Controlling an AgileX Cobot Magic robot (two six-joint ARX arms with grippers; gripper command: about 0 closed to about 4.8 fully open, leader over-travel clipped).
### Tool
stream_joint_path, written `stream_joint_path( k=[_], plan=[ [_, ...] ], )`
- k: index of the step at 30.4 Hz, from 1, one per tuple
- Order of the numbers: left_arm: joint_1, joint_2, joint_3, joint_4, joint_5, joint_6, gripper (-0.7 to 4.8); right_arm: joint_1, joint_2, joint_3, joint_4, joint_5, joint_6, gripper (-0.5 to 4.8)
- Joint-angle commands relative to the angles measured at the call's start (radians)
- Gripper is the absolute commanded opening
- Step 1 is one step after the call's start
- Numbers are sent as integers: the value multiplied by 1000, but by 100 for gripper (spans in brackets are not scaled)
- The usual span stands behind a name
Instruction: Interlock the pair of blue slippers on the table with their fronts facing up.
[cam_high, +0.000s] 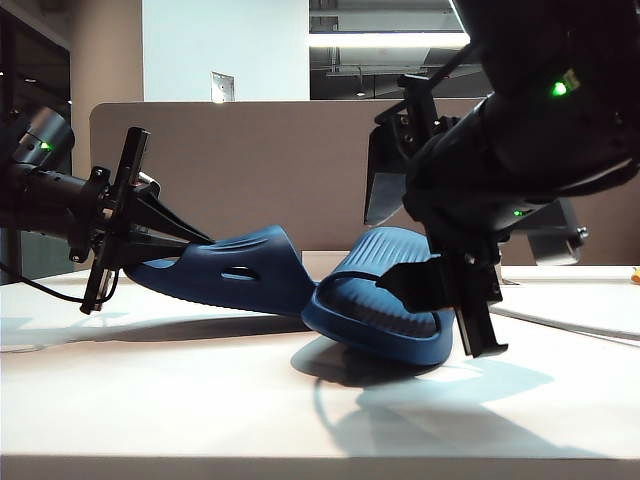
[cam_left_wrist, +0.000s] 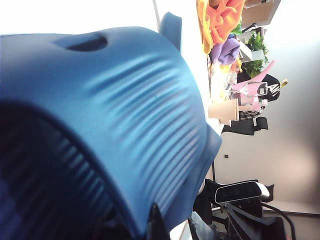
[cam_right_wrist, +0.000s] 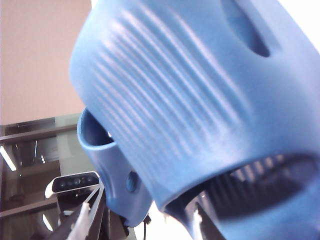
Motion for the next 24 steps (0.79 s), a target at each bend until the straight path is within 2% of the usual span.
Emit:
stream_joint_path(
  k=[1, 8, 9, 21, 24],
  plan=[
    [-2, -7, 2, -2, 17, 8, -6, 2, 20, 3, 2, 18, 50, 261],
    [-2, -7, 2, -2, 32, 9, -6, 0, 58, 3, 41, 58, 74, 260],
    [-2, -7, 2, -2, 32, 9, -6, -3, 58, 3, 44, 70, 74, 238],
    [-2, -7, 2, -2, 32, 16, -6, -55, 72, 3, 49, 66, 75, 226],
    [-2, -7, 2, -3, 32, 16, -6, -59, 87, 3, 50, 66, 78, 171]
  ],
)
